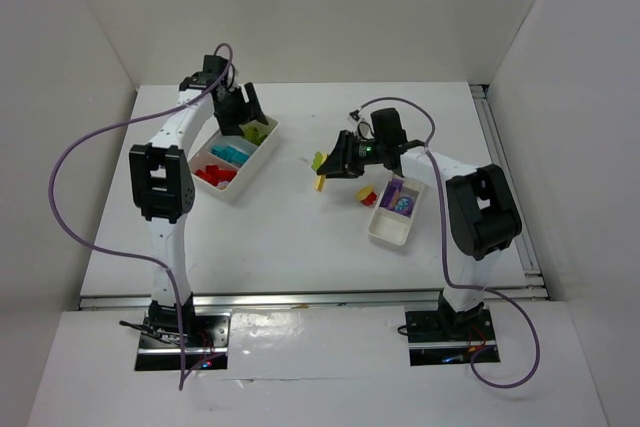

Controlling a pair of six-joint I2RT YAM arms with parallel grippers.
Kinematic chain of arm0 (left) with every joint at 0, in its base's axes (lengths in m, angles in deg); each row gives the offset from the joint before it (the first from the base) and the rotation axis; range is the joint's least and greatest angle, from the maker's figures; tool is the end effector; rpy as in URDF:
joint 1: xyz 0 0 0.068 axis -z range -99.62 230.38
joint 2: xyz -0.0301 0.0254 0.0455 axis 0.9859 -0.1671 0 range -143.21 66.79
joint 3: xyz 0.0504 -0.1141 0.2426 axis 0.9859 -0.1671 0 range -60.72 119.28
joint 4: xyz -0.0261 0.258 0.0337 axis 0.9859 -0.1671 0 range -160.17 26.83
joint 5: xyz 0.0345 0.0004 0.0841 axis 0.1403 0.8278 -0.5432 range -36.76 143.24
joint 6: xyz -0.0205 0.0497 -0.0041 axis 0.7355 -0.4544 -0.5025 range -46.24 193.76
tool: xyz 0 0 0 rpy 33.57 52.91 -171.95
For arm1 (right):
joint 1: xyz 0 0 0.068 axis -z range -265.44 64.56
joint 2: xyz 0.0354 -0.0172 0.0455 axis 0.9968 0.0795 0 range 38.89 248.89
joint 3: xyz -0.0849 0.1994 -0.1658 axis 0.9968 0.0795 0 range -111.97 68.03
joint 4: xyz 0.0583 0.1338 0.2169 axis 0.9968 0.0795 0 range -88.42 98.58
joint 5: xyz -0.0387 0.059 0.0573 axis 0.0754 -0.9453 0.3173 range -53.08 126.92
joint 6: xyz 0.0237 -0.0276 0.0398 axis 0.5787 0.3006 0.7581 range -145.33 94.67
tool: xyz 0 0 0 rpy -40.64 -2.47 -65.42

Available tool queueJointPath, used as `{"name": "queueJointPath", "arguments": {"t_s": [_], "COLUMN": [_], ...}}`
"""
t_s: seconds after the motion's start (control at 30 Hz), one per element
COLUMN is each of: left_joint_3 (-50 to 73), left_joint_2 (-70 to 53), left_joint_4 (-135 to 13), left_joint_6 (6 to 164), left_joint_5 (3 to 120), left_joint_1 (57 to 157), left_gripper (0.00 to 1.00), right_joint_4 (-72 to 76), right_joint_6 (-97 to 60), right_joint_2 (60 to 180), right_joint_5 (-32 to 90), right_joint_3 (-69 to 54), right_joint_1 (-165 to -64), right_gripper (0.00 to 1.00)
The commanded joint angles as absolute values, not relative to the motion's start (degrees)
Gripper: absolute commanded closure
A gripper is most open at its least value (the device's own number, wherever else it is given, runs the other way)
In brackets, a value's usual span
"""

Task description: Sort the legos into containers by color

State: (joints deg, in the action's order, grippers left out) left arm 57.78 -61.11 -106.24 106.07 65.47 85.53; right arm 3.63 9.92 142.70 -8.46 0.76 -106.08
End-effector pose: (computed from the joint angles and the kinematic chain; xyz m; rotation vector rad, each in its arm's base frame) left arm 0.4973 -0.0523 0.2547 -0.5057 2.4873 -0.5341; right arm 0.3587 0.1622 0.2106 -0.1693 2.3763 1.3896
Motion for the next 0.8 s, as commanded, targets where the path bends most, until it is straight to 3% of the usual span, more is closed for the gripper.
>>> {"name": "queueJointPath", "arguments": {"t_s": [0.0,0.13,0.17,0.27,0.4,0.77], "left_joint_3": [56.1,47.1,45.0,39.2,33.7,35.5], "left_joint_2": [-53.7,-45.0,-43.4,-41.1,-39.7,-42.5], "left_joint_4": [-107.8,-104.4,-101.2,-97.9,-96.2,-99.8], "left_joint_6": [101.4,97.7,96.7,92.8,89.2,82.5], "left_joint_5": [69.4,81.0,92.2,110.9,118.6,116.5], "left_joint_1": [86.5,87.1,87.1,86.4,87.7,95.2], "left_gripper": [0.12,0.15,0.15,0.15,0.14,0.10], "right_joint_4": [5.9,7.7,8.3,11.9,13.7,23.6], "right_joint_6": [7.9,4.4,3.6,-2.0,-4.6,-12.4], "right_joint_2": [139.8,139.8,139.8,140.3,140.3,142.2], "right_joint_5": [-9.7,-14.5,-15.6,-21.4,-26.3,-28.8], "right_joint_3": [-2.4,-3.0,-3.0,-5.4,-6.7,-13.7], "right_joint_1": [-106.2,-106.2,-106.2,-106.2,-106.2,-106.2], "right_gripper": [0.92,0.92,0.92,0.92,0.92,0.92]}}
